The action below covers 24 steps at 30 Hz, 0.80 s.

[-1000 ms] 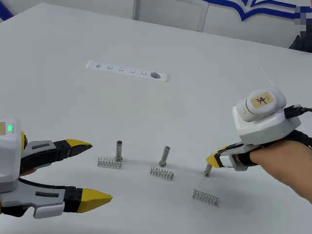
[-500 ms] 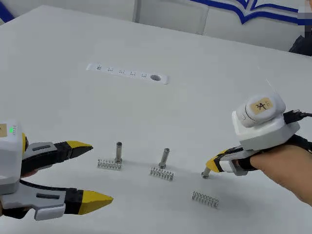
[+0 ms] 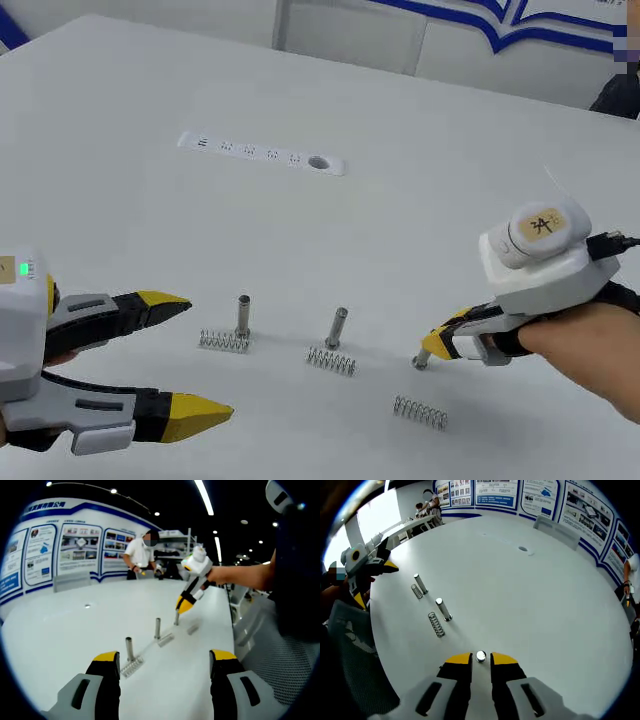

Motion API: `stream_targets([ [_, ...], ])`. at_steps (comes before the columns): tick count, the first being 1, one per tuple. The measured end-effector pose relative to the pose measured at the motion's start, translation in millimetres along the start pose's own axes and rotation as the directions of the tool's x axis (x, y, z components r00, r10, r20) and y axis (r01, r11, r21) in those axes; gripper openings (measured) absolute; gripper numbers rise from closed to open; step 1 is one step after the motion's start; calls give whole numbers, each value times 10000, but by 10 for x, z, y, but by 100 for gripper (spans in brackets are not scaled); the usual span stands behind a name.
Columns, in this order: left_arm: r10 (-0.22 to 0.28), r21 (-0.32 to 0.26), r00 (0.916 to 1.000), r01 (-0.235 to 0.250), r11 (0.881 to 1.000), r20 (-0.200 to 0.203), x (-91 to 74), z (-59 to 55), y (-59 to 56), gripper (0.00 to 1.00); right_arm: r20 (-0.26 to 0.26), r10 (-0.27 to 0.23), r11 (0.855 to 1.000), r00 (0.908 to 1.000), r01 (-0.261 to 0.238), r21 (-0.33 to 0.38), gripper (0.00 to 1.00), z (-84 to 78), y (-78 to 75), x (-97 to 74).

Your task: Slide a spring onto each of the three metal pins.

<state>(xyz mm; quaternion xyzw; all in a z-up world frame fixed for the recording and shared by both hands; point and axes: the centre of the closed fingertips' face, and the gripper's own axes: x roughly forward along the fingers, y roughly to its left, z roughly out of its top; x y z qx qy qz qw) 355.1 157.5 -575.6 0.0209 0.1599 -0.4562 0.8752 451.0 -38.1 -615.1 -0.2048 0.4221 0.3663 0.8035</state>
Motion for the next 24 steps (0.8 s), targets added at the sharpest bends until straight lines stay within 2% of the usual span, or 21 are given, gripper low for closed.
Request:
stream_targets([
  [14, -89, 82, 9999, 89, 9999, -52, 5, 19, -32, 74, 371, 256, 9992, 9990, -244, -321, 17, -152, 55, -156],
  [18, -85, 101, 9999, 85, 9999, -56, 5, 22, -35, 74, 296, 738, 9960, 9968, -721, -534, 17, -274, 158, -156],
  [19, -86, 102, 9999, 87, 9999, -53, 5, 22, -37, 74, 136, 1084, 9909, 9940, -1069, -817, 17, -332, 220, -147],
  [21, -84, 107, 9999, 85, 9999, -63, 5, 21, -40, 74, -39, 1230, 9879, 9924, -1228, -946, 17, -403, 259, -131],
  [22, -83, 115, 9999, 84, 9999, -75, 5, 19, -42, 74, -215, 1534, 9800, 9879, -1549, -1252, 17, -456, 320, -125],
  [24, -84, 116, 9999, 85, 9999, -91, 6, 16, -46, 74, -314, 1664, 9761, 9856, -1691, -1367, 17, -504, 358, -115],
])
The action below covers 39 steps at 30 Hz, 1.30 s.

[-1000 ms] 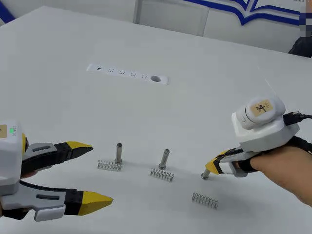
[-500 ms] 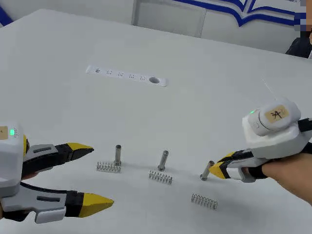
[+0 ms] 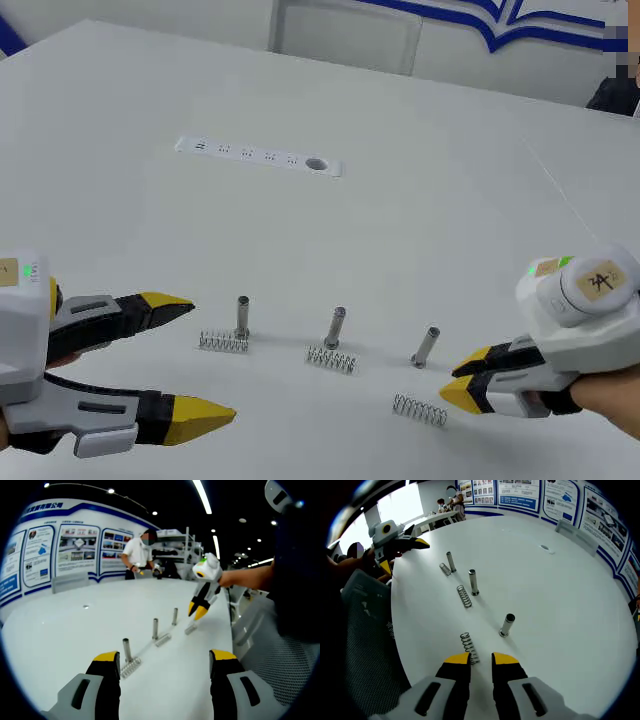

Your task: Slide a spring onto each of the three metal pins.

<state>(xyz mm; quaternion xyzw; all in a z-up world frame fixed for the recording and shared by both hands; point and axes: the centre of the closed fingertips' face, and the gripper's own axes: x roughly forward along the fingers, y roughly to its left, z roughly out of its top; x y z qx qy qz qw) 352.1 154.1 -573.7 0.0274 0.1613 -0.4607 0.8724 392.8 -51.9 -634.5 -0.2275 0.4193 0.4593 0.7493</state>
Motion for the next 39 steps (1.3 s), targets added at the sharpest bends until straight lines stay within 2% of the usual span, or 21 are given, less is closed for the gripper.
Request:
stream_targets([
  [1, 6, 6, 10000, -6, 10000, -12, 0, -2, -3, 74, -85, 221, 9995, 9997, -223, -233, 17, -25, 45, 13],
  [6, 31, -11, 10000, -31, 10000, -41, 0, -11, -13, 74, -304, 525, 9960, 9982, -545, -703, 17, -74, 87, 72],
  [8, 36, -10, 10000, -36, 10000, -47, 3, -12, -22, 74, -460, 641, 9909, 9969, -690, -1153, 17, -83, 114, 97],
  [19, 68, -106, 9999, -70, 9999, -109, 0, -60, -62, 72, -1175, 669, 9661, 9908, -937, -2406, 14, -126, 120, 216],
  [27, -147, -128, 9998, 145, 9998, -162, 51, -98, -134, 70, -1624, 634, 9554, 9847, -1069, -2753, 12, -190, 107, 269],
  [34, -559, -25, 9980, 559, 9984, -283, 144, -124, -217, 68, -1640, 626, 9509, 9845, -1088, -2899, 12, -154, 113, 260],
  [39, -1081, 155, 9928, 1090, 9939, -512, 253, -145, -308, 66, -1527, 652, 9502, 9861, -1081, -2922, 12, -86, 168, 221],
])
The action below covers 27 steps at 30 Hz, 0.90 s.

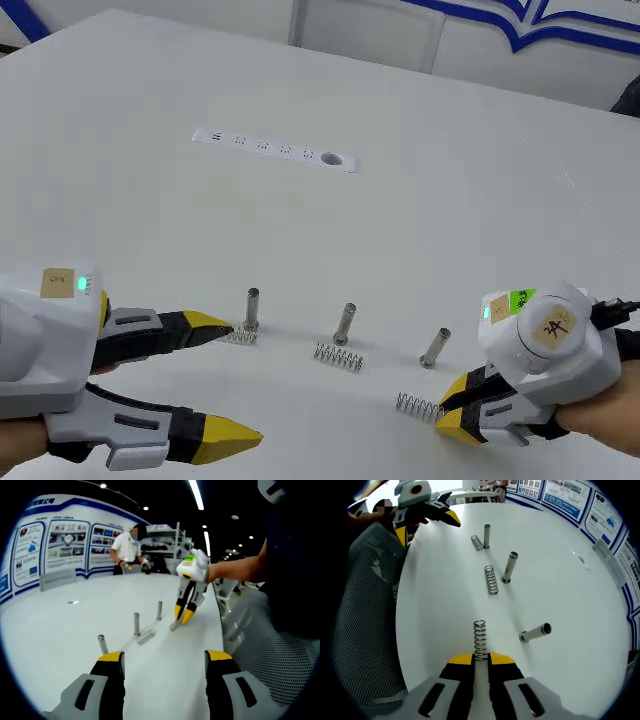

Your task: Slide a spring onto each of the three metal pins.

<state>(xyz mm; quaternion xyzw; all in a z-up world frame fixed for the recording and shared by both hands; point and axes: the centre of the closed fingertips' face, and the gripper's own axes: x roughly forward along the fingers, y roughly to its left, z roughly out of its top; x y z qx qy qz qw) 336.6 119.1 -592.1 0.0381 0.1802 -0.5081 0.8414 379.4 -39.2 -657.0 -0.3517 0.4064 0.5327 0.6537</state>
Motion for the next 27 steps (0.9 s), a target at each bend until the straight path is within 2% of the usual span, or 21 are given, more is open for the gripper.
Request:
stream_targets([
  [5, -676, 270, 9973, 684, 9973, -282, 183, -12, -71, 63, 85, 38, 9999, 10000, -37, -127, 11, 81, 53, -36],
  [9, -1280, 545, 9896, 1317, 9898, -663, 325, -66, -139, 60, 295, 230, 9994, 9993, -222, -284, 11, 209, 142, -89],
  [12, -1601, 718, 9829, 1668, 9834, -915, 366, -94, -172, 59, 482, 330, 9984, 9983, -307, -475, 11, 334, 200, -130],
  [16, -1818, 862, 9775, 1913, 9777, -1067, 400, -87, -149, 57, 617, 458, 9960, 9970, -408, -797, 11, 500, 265, -139],
  [21, -1953, 912, 9762, 2038, 9748, -942, 428, -26, -131, 53, 676, 564, 9920, 9961, -483, -1165, 11, 650, 331, -133],
  [27, -2179, 1324, 9709, 2299, 9642, -991, 464, 12, -145, 46, 741, 635, 9865, 9952, -514, -1552, 11, 810, 384, -141],
])
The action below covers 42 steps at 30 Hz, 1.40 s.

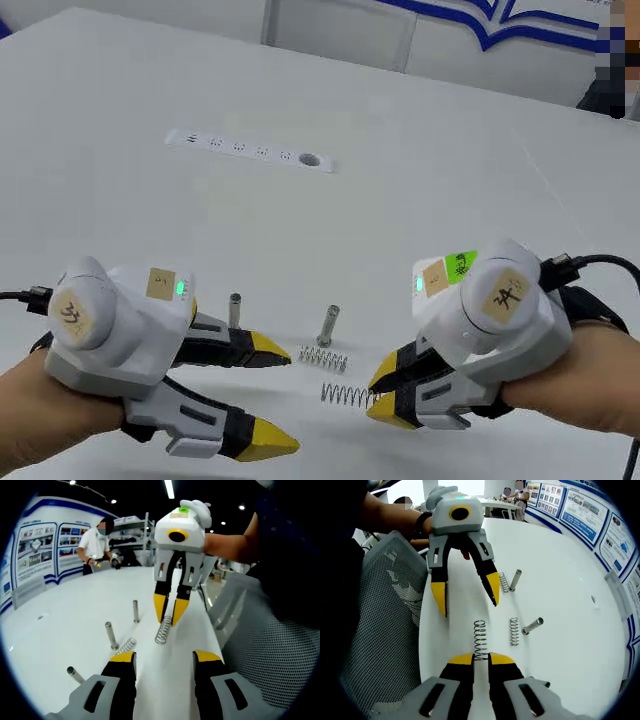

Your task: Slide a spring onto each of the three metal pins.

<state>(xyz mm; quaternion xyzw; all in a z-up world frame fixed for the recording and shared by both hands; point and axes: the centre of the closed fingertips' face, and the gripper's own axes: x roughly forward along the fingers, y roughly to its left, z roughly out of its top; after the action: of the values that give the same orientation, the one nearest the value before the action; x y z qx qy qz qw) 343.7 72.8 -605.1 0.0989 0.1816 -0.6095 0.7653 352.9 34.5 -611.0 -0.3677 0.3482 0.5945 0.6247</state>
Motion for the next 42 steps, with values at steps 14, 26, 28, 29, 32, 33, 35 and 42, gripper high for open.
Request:
stream_targets([
  [14, -396, 894, 9991, 409, 9951, -163, 100, 76, -27, 23, 120, 156, 9987, 9998, -151, -484, 11, 165, 62, 9],
  [26, -452, 1204, 9984, 489, 9915, -337, 126, 77, -54, 12, 260, 218, 9973, 9994, -199, -705, 11, 232, 96, -38],
  [28, -430, 1189, 9985, 469, 9918, -350, 122, 74, -49, 12, 388, 215, 9973, 9990, -186, -717, 11, 270, 97, -65],
  [29, -423, 1187, 9985, 462, 9919, -352, 121, 73, -48, 12, 418, 211, 9972, 9989, -180, -724, 11, 282, 98, -73],
  [32, -409, 1204, 9983, 455, 9917, -406, 120, 65, -48, 12, 620, 199, 9969, 9979, -150, -775, 11, 350, 102, -108],
  [33, -411, 1212, 9983, 458, 9916, -412, 120, 65, -48, 12, 668, 200, 9968, 9976, -147, -786, 11, 368, 104, -115],
  [35, -414, 1205, 9982, 463, 9916, -428, 117, 62, -46, 11, 794, 187, 9966, 9967, -122, -811, 11, 413, 106, -132],
  [42, -492, 1229, 9979, 541, 9910, -423, 123, 68, -59, 11, 1156, 198, 9957, 9931, -91, -923, 11, 561, 132, -169],
])
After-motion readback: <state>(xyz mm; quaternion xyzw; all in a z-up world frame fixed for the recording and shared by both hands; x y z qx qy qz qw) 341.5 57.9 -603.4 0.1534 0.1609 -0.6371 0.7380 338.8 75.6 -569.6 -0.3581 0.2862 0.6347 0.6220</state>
